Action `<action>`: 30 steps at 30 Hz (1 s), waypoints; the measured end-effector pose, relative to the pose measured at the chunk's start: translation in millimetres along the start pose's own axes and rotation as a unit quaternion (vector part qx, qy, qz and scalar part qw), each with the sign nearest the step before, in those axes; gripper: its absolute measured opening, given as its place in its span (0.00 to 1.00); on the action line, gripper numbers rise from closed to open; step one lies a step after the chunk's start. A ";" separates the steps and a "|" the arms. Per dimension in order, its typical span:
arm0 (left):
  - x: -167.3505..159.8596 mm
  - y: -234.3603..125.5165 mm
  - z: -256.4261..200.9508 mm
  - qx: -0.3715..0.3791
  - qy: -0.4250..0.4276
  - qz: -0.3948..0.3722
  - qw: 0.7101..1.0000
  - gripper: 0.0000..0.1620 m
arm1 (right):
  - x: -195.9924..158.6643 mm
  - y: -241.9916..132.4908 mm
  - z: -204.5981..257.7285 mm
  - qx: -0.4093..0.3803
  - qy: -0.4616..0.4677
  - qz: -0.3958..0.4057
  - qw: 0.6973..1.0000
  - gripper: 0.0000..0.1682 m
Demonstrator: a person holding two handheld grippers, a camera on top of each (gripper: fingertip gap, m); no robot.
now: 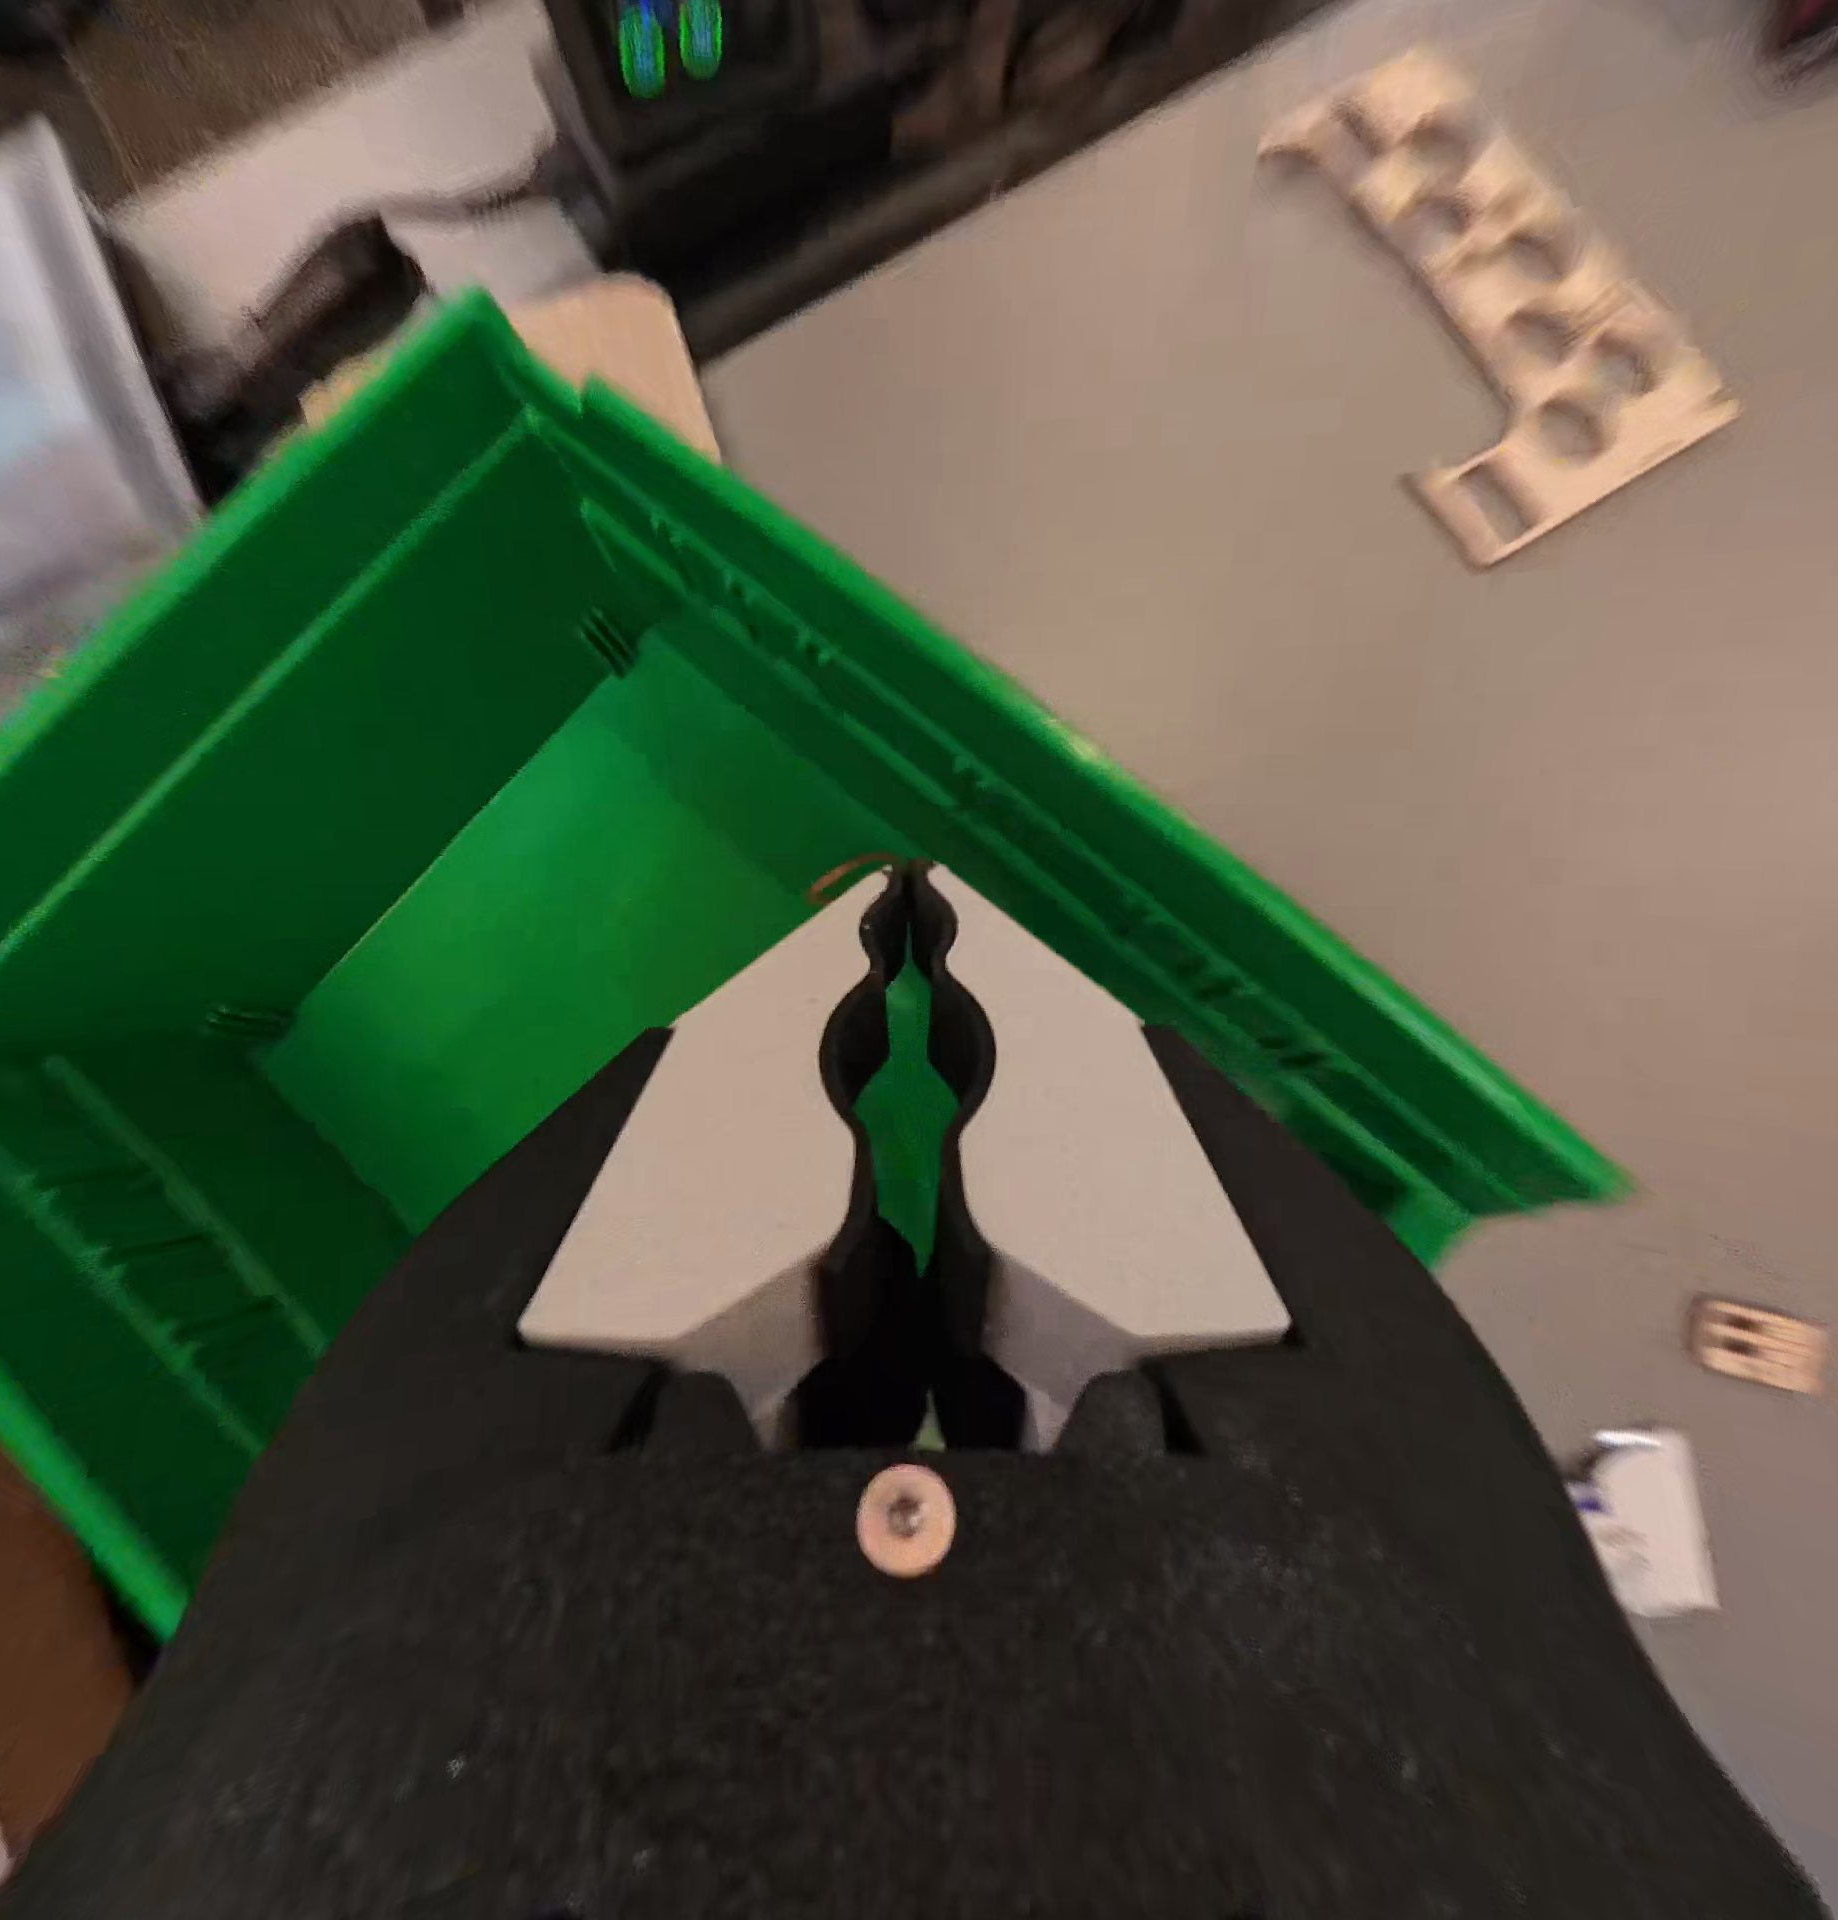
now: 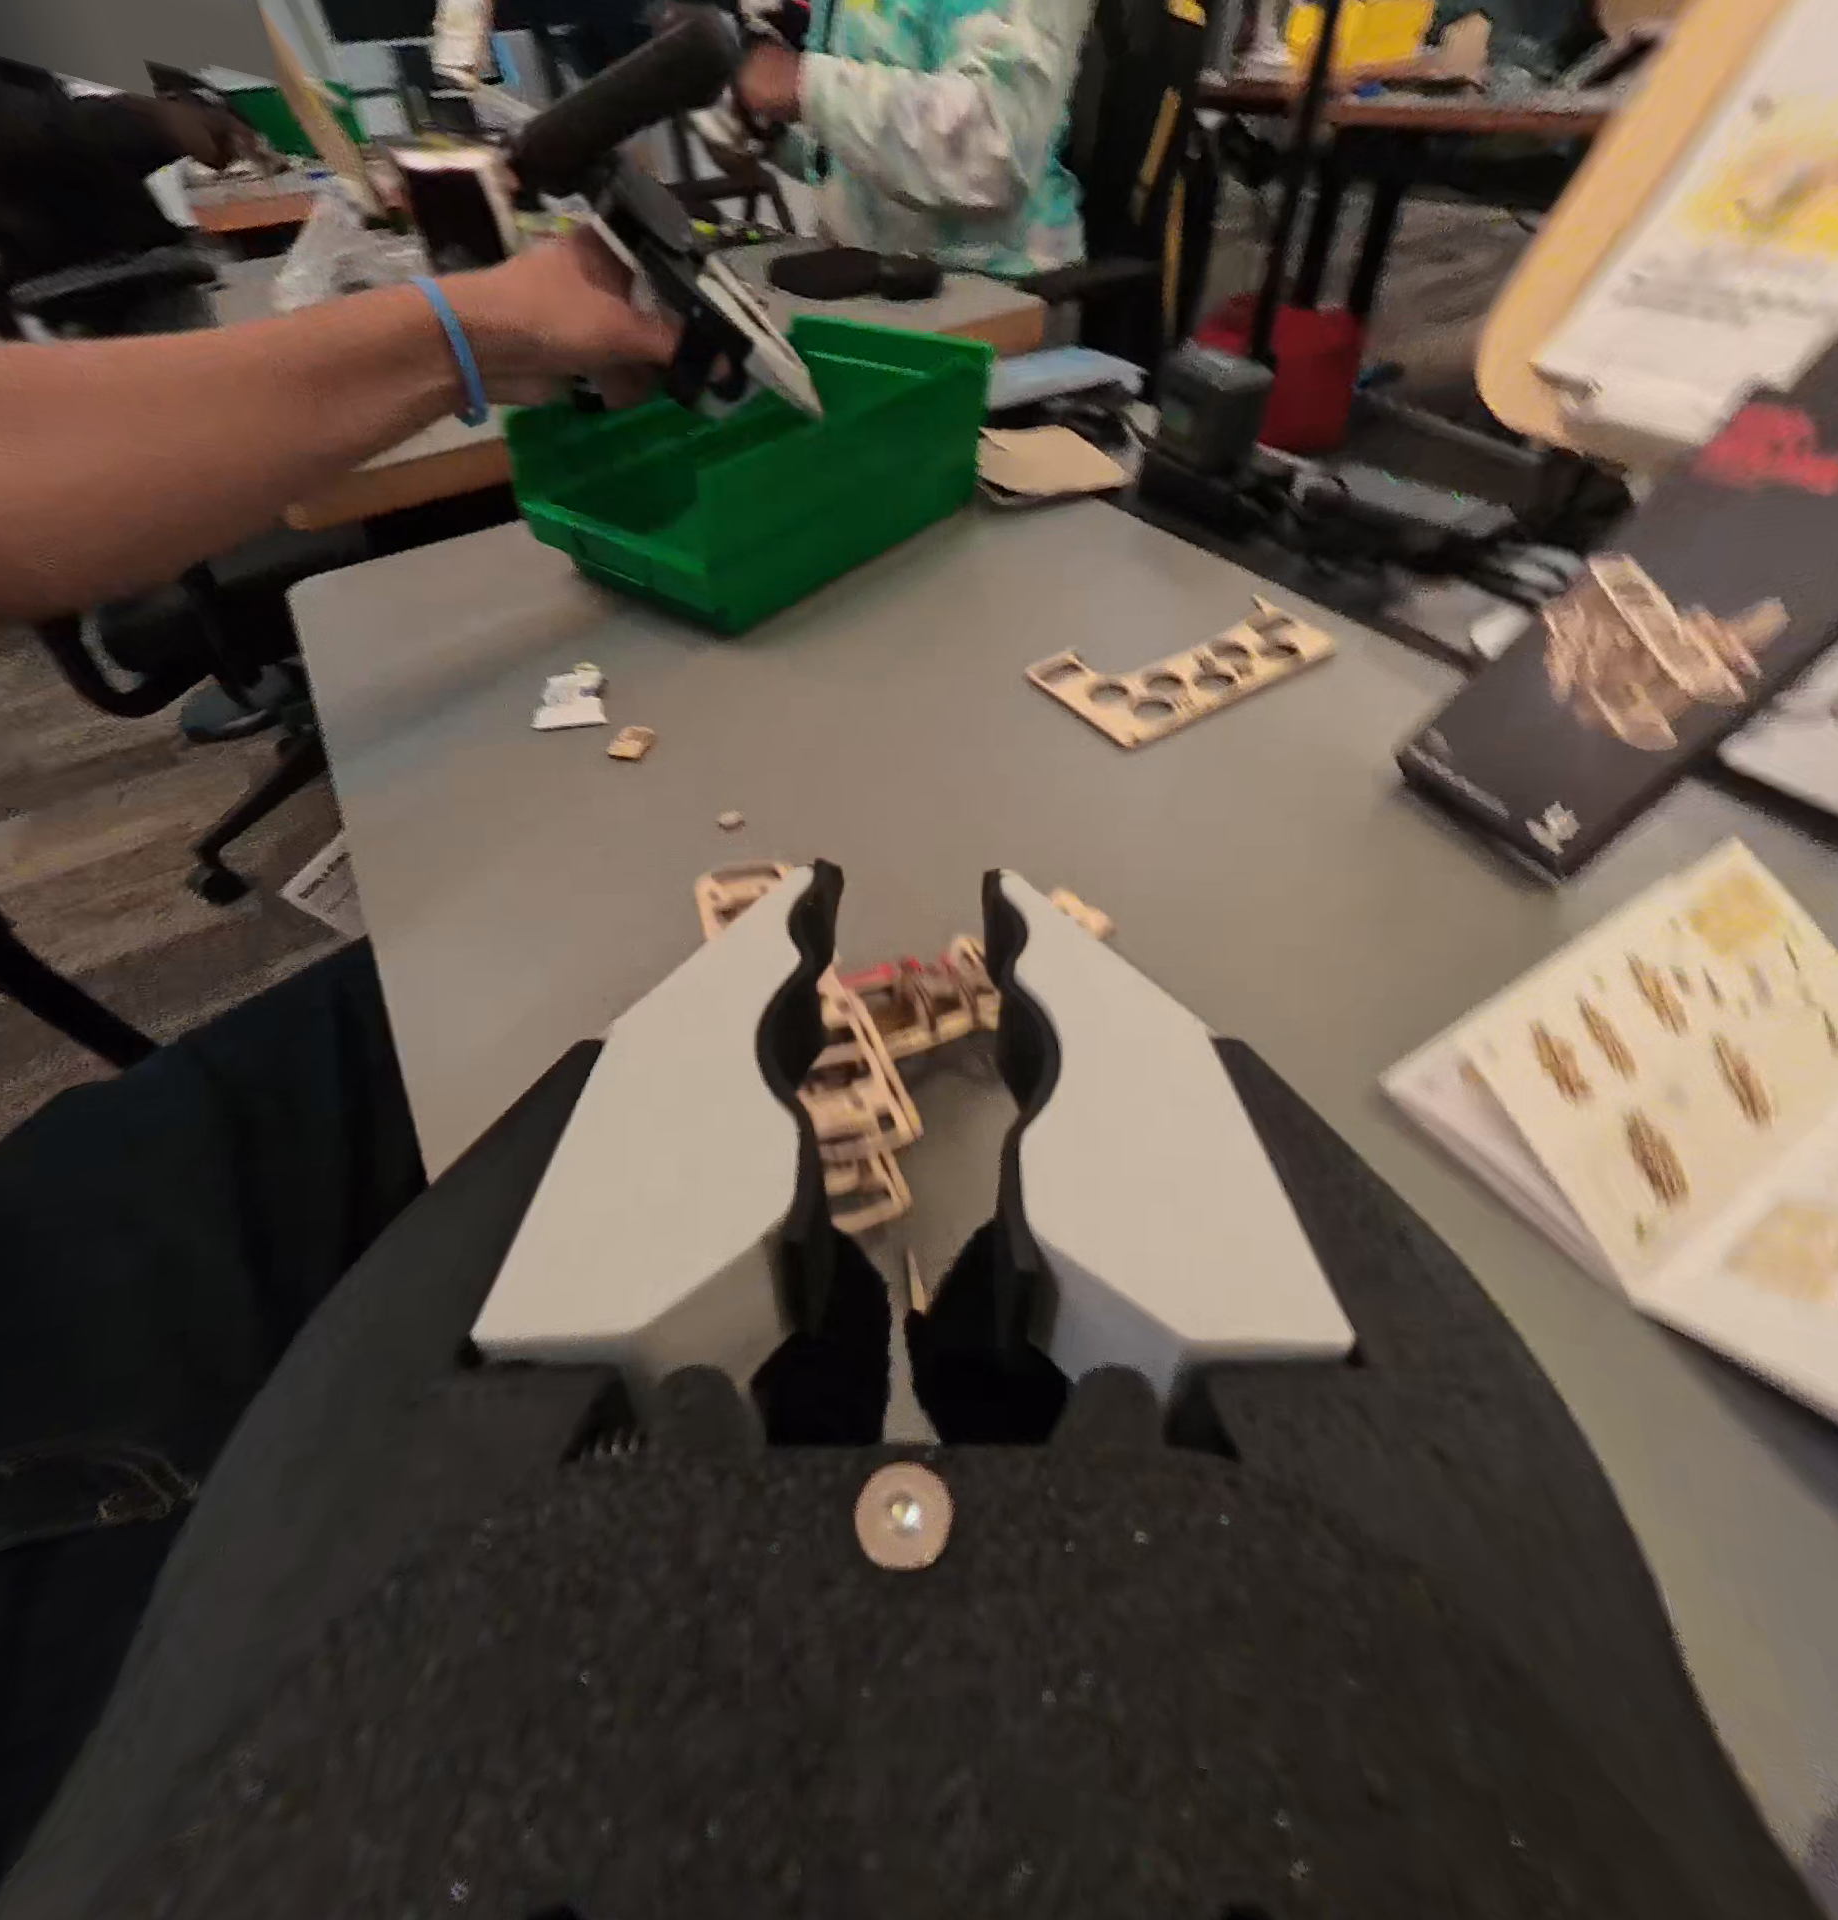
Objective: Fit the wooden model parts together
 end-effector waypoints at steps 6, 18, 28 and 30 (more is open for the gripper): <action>-9.3 -78.9 -56.9 0.016 0.021 -0.083 0.996 0.00 | 68.5 40.9 51.2 0.084 -0.120 0.003 0.989 0.17; -5.0 40.2 33.1 0.093 0.117 0.078 0.986 0.13 | -35.6 -0.3 102.3 0.184 -0.002 0.005 0.983 0.19; 9.4 82.3 46.0 -0.010 0.093 0.155 0.984 0.16 | -66.1 -10.1 83.8 0.174 0.057 -0.003 0.983 0.18; 10.4 89.3 47.0 -0.017 0.085 0.165 0.982 0.16 | -63.8 -7.7 80.4 0.185 0.065 -0.006 0.980 0.18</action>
Point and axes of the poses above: each gripper's, where its closed fingertips meet, y out along the fingers, x out of its top, z = x × y across the jaws, the point moved 8 cm from there along -y, back along the fingers, and after that the axes turned 15 degrees about z, right-handed, at the moved point
